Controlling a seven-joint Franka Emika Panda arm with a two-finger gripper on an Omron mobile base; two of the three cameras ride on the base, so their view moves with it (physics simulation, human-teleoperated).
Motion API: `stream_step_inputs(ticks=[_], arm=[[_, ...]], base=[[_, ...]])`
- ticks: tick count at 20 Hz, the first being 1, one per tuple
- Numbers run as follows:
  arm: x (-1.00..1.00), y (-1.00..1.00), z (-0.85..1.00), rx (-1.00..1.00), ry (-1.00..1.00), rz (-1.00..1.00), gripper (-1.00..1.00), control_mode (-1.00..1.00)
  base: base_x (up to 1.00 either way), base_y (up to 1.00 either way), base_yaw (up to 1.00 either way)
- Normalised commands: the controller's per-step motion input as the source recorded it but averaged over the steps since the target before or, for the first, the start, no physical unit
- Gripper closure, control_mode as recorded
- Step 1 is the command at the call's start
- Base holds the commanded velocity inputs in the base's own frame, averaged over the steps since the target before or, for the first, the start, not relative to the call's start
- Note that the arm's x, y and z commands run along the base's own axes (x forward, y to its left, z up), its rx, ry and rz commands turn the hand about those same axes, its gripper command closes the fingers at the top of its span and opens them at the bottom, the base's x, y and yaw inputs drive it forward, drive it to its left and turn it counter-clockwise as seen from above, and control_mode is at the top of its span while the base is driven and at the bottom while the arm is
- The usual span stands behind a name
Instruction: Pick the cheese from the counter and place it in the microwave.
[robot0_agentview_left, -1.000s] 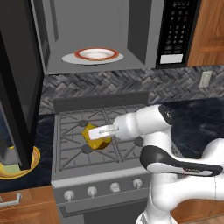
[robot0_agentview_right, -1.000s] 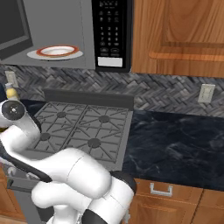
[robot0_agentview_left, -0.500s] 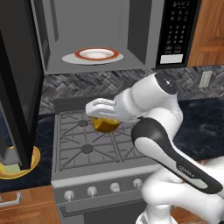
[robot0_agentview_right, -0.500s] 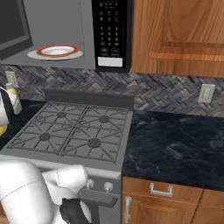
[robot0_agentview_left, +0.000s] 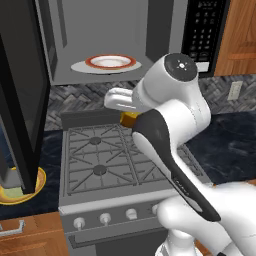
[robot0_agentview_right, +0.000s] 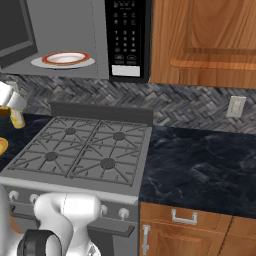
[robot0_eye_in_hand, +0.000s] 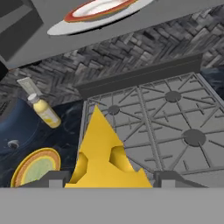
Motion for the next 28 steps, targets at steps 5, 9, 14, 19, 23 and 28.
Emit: stream_step_inputs(ticks=[5, 9, 14, 19, 23, 28], arm=[[0.48, -0.47, 0.88, -0.01, -0.01, 0.01, 1.00, -1.00], [0.93, -0.11, 0.28, 0.00, -0.19, 0.15, 1.00, -1.00], [1.00, 0.00, 0.01, 0.00, -0.28, 0.21, 1.00, -1.00], [1.00, 0.00, 0.07, 0.00, -0.27, 0.17, 1.00, -1.00], [0.95, 0.00, 0.24, -0.03, -0.02, 0.01, 1.00, -1.00], [0.84, 0.17, 0.02, -0.07, 0.00, 0.00, 1.00, -1.00]], base=[[0.00, 0.00, 0.00], [0.00, 0.00, 0.00], [0.00, 0.00, 0.00], [0.00, 0.00, 0.00], [0.00, 0.00, 0.00], [0.00, 0.00, 0.00]])
